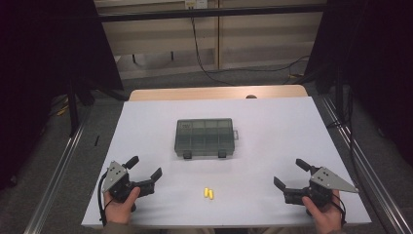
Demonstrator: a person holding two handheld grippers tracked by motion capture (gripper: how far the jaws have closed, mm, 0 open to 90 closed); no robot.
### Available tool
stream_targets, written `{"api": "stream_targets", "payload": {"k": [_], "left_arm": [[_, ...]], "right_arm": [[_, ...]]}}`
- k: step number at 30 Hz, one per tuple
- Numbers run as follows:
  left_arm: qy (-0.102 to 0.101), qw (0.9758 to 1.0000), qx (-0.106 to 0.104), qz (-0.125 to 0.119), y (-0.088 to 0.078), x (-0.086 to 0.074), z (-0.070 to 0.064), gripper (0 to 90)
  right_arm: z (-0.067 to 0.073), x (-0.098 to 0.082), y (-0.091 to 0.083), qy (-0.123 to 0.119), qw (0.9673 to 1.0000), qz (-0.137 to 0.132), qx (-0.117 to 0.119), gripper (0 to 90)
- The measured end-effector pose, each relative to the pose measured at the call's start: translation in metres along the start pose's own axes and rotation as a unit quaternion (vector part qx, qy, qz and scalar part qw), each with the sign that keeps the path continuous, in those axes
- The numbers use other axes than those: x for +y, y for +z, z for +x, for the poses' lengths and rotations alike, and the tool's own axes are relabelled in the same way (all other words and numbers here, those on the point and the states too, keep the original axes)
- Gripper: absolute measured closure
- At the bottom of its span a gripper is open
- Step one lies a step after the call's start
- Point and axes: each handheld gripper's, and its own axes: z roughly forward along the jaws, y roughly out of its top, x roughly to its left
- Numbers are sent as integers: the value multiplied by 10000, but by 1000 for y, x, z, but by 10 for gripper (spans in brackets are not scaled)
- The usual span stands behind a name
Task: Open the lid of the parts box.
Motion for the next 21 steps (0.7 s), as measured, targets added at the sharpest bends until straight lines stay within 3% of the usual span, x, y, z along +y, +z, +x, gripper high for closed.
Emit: {"api": "stream_targets", "payload": {"k": [21], "left_arm": [[43, 9999, -44, 140, 13, 3, 0, 26]], "right_arm": [[2, 3, 12, 25, 9999, 123, 9, 8]]}}
